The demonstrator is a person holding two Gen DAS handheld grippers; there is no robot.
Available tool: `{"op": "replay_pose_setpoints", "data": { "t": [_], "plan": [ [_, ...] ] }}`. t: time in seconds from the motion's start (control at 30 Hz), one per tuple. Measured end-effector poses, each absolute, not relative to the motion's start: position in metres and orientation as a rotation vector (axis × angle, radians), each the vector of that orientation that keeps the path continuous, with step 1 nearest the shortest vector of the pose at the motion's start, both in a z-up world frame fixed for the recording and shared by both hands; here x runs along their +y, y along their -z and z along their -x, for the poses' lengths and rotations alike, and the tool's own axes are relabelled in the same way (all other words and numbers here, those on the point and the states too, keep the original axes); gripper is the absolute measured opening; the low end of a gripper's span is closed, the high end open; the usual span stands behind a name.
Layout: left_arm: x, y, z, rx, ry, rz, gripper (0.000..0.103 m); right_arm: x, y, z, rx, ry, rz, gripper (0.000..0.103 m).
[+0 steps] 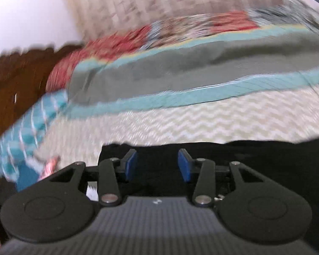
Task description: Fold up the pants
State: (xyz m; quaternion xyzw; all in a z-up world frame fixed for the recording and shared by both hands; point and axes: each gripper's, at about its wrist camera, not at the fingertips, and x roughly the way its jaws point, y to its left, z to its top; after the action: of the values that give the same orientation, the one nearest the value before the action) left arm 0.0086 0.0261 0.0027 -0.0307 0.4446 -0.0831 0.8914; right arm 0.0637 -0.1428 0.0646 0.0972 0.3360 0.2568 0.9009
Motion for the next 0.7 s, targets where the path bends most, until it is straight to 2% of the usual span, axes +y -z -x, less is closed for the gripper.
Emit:
{"op": "replay_pose_setpoints", "data": {
  "t": [0.07,0.2,0.23,0.27,0.3,0.37,0.47,0.6,0.7],
  "plan": [
    [0.027,-0.002,-0.008,0.924,0.175,0.063,0.053,-0.124,-0.054,-0.079,0.725,-0.601,-0.141,0.051],
    [0.023,-0.005,-0.009,0.927,0.171,0.052,0.053,-0.093,-0.030,-0.125,0.846,-0.680,-0.061,0.072],
    [0.024,-0.004,-0.009,0.928,0.171,0.053,0.053,-0.087,-0.022,-0.132,0.887,-0.686,-0.033,0.071],
    [0.025,-0.004,-0.010,0.930,0.169,0.054,0.053,-0.085,-0.010,-0.141,0.952,-0.703,-0.026,0.067],
    [0.027,-0.003,-0.010,0.929,0.170,0.058,0.054,-0.088,0.001,-0.146,1.013,-0.714,-0.071,0.040],
    [0.032,-0.004,-0.010,0.927,0.176,0.075,0.056,-0.101,0.005,-0.143,1.041,-0.686,-0.156,0.029],
    [0.036,-0.007,-0.010,0.916,0.183,0.103,0.057,-0.124,-0.019,-0.119,0.911,-0.615,-0.232,0.014],
    [0.033,-0.013,-0.010,0.893,0.195,0.111,0.057,-0.144,-0.050,-0.082,0.678,-0.445,-0.197,0.012],
    [0.023,-0.015,-0.010,0.881,0.184,0.066,0.057,-0.130,-0.022,-0.095,0.751,-0.339,-0.061,0.013]
  ]
}}
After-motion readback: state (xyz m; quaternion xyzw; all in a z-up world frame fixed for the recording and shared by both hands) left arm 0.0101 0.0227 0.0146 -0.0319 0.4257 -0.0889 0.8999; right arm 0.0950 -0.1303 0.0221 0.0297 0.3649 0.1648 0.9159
